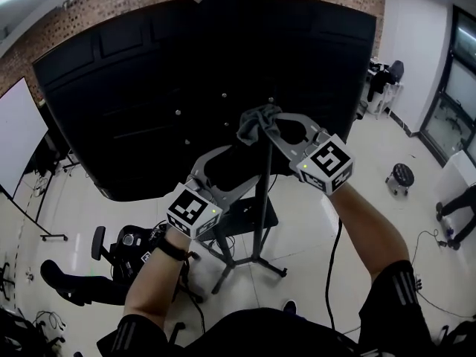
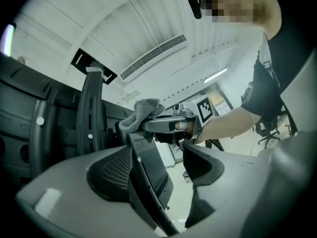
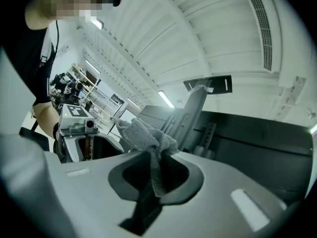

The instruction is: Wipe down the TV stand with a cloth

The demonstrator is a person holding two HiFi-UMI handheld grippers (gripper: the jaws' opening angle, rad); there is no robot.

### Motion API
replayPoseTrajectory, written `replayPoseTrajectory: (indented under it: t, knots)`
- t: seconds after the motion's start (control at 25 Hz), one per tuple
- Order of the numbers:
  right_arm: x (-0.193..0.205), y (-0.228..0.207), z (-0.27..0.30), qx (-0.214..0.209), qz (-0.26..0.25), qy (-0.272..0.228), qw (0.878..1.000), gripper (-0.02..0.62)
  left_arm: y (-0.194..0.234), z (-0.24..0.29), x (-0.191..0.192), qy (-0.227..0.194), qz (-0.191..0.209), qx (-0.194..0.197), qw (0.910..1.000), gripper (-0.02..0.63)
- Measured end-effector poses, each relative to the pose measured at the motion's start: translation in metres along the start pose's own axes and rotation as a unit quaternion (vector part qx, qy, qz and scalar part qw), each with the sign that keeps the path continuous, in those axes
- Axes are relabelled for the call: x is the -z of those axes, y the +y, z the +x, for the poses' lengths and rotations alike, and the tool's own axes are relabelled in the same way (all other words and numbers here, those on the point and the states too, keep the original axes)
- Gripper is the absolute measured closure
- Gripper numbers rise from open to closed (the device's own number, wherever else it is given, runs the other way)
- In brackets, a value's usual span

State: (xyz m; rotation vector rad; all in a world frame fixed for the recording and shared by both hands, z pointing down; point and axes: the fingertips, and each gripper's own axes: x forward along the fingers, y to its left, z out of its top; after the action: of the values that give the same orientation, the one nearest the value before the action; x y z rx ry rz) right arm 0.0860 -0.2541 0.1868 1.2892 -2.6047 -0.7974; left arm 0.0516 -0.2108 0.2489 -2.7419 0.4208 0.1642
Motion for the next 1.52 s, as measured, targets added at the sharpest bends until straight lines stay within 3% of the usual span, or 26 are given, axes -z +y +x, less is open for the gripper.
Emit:
replayPoseTrajectory:
  t: [0.2, 0.4, 0.52, 0.92, 1.52]
  knots:
    - [-0.022, -0.050, 0.012, -0.005, -0.021, 0.001, 1.000, 0.560, 0.024, 0.028, -0.030, -0.005, 0.015, -0.020, 0.9997, 0.262]
    - [-0.015, -0.071, 0.023, -0.024, -0.045, 0.009, 0.999, 0.560, 0.036, 0.048, -0.037, -0.003, 0.034, -0.041, 0.9986, 0.264]
    - [-0.006, -0.076, 0.024, -0.038, -0.030, 0.000, 0.999, 0.560, 0.042, 0.057, -0.034, 0.001, 0.033, -0.053, 0.9981, 0.262]
    - [0.029, -0.073, 0.009, -0.074, 0.023, -0.043, 0.996, 0.558, 0.039, 0.067, 0.013, 0.032, 0.005, -0.084, 0.9959, 0.264]
    - [0.122, -0.027, -0.004, -0.129, 0.057, 0.009, 0.990, 0.558, 0.018, 0.067, 0.081, 0.075, -0.032, -0.113, 0.9902, 0.264]
